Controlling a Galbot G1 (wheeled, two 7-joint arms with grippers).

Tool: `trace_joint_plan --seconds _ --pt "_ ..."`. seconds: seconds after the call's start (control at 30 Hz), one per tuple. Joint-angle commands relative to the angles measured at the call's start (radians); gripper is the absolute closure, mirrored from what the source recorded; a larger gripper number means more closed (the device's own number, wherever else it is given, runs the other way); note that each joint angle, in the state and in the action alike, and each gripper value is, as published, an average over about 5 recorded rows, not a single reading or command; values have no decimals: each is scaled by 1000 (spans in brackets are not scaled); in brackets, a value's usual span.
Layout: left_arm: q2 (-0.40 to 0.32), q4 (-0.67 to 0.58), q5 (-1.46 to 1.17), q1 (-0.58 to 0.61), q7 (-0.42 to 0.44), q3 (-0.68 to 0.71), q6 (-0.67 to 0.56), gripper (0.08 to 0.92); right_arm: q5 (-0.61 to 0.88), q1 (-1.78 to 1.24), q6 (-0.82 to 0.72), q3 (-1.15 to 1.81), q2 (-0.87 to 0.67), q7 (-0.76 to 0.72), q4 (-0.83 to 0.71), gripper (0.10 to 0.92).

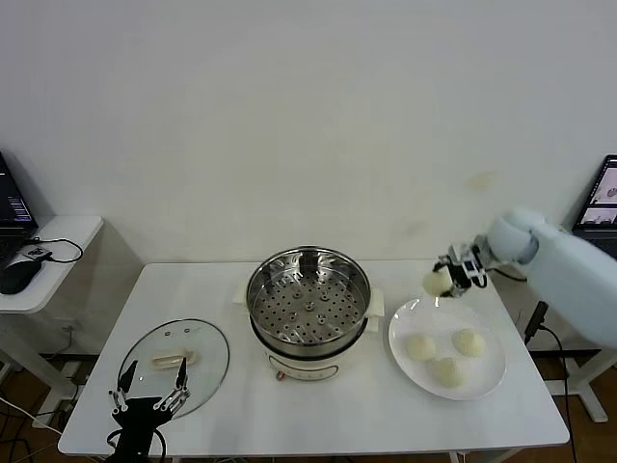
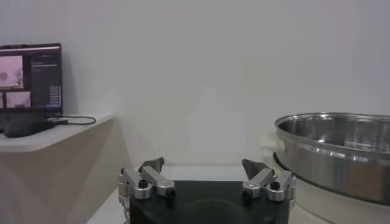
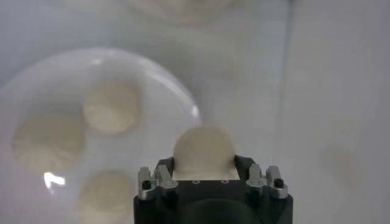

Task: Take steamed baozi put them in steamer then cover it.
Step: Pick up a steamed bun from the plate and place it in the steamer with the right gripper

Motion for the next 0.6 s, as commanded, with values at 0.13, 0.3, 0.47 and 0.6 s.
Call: trace_joint_plan --seconds 0.13,0.3,0.47,0.6 --pt "12 -1 -13 -5 1 -9 -1 177 206 320 5 -245 181 64 46 389" --pt "14 -3 -18 -7 3 -18 -1 177 232 337 69 -320 325 104 -1 389" --pt "10 -6 -21 -13 4 -23 -1 177 209 318 180 -386 439 122 -45 389" --pt "8 -6 -23 -15 4 -28 -1 177 145 293 271 -429 488 135 -69 385"
